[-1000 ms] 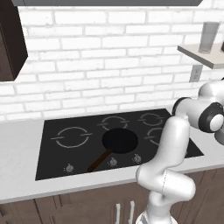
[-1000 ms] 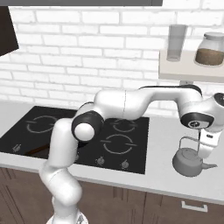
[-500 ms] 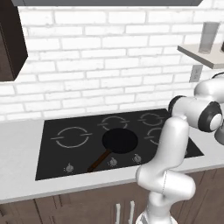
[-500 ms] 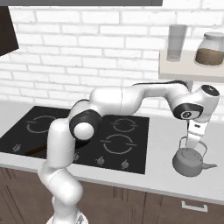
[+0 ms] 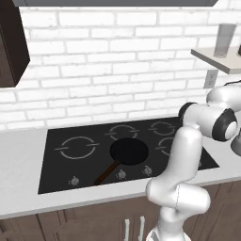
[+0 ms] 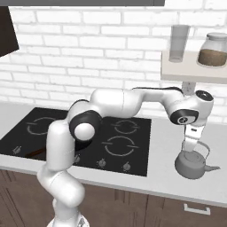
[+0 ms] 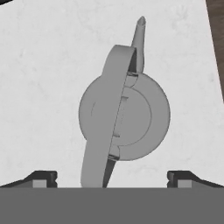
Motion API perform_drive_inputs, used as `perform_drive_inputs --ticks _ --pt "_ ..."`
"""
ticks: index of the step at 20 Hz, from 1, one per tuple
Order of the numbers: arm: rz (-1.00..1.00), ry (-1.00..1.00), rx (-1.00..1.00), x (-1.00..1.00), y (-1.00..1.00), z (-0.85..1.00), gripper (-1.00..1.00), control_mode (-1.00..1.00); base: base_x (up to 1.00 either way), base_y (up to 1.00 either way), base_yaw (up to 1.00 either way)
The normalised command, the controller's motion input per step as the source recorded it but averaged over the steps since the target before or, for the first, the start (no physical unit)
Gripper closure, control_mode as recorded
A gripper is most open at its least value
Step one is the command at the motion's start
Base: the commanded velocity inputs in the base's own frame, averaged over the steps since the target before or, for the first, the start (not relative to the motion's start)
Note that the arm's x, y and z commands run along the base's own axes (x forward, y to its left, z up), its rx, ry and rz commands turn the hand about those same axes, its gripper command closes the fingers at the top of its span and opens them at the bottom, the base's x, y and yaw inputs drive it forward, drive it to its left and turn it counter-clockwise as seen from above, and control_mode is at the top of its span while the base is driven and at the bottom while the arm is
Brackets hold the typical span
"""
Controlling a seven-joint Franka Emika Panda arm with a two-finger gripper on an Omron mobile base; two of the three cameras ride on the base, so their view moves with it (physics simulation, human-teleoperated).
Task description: Pick the kettle from the counter and place it on a stove burner. Then turn the burner on.
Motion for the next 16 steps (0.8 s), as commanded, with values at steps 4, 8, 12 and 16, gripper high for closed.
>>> perform_drive_inputs --ticks 4,8,12,16 --pt "0.0 -0.01 -0.01 0.1 -0.02 -0.14 -1.0 -1.0 0.0 0.0 0.0" --pt "0.01 -0.03 0.0 0.22 -0.32 0.0 -1.0 -1.0 0.0 0.0 0.0" --pt "0.0 0.0 0.0 0.3 -0.28 -0.04 -1.0 -1.0 0.0 0.0 0.0" --pt "0.0 0.0 0.0 0.33 -0.21 -0.01 -1.0 -1.0 0.0 0.0 0.0"
